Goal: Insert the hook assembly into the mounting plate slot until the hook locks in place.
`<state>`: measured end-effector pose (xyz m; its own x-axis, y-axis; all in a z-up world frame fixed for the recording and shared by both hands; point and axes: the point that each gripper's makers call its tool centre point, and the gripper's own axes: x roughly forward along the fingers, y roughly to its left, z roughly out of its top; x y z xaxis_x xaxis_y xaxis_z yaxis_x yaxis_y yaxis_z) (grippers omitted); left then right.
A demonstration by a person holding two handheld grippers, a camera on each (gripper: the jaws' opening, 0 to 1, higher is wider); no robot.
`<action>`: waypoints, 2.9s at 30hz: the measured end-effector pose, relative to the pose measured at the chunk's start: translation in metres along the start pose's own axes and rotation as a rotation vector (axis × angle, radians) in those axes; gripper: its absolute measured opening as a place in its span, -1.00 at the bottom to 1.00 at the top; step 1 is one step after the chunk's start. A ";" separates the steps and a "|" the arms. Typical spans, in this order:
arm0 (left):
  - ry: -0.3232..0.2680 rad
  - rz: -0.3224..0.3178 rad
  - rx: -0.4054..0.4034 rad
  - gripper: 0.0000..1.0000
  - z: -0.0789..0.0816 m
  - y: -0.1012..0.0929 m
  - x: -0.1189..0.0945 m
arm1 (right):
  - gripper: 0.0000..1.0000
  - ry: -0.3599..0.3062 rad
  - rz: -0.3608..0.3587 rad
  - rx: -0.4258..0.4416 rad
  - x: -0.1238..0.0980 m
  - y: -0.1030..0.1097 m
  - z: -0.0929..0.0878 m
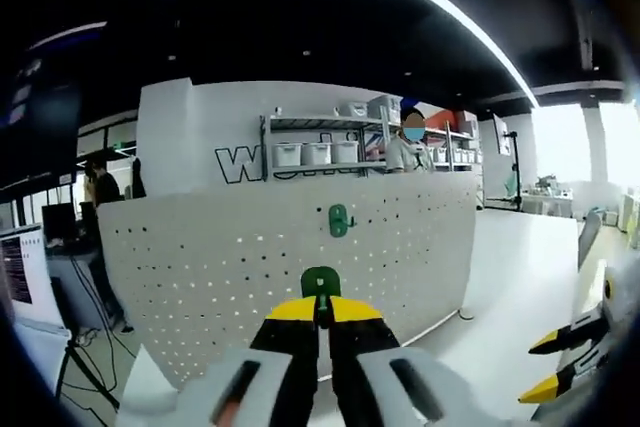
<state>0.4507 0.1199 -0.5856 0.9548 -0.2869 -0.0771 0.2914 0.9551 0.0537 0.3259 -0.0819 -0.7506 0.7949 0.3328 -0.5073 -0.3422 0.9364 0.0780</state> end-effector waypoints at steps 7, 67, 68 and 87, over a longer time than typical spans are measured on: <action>-0.024 0.046 -0.018 -0.97 0.007 0.007 0.016 | 0.03 0.016 -0.009 0.020 -0.002 -0.005 -0.007; -0.076 0.174 -0.065 -0.97 0.035 0.015 0.117 | -0.05 0.102 -0.005 0.103 -0.001 -0.008 -0.034; -0.076 0.177 -0.065 -0.97 0.035 0.016 0.117 | -0.05 0.101 -0.005 0.105 -0.001 -0.008 -0.034; -0.036 0.202 -0.057 -0.97 0.028 0.017 0.124 | -0.07 0.093 -0.007 0.131 -0.003 -0.011 -0.034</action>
<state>0.5757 0.0990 -0.5660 0.9953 -0.0908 -0.0344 0.0911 0.9958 0.0083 0.3106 -0.0972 -0.7795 0.7450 0.3200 -0.5853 -0.2637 0.9472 0.1823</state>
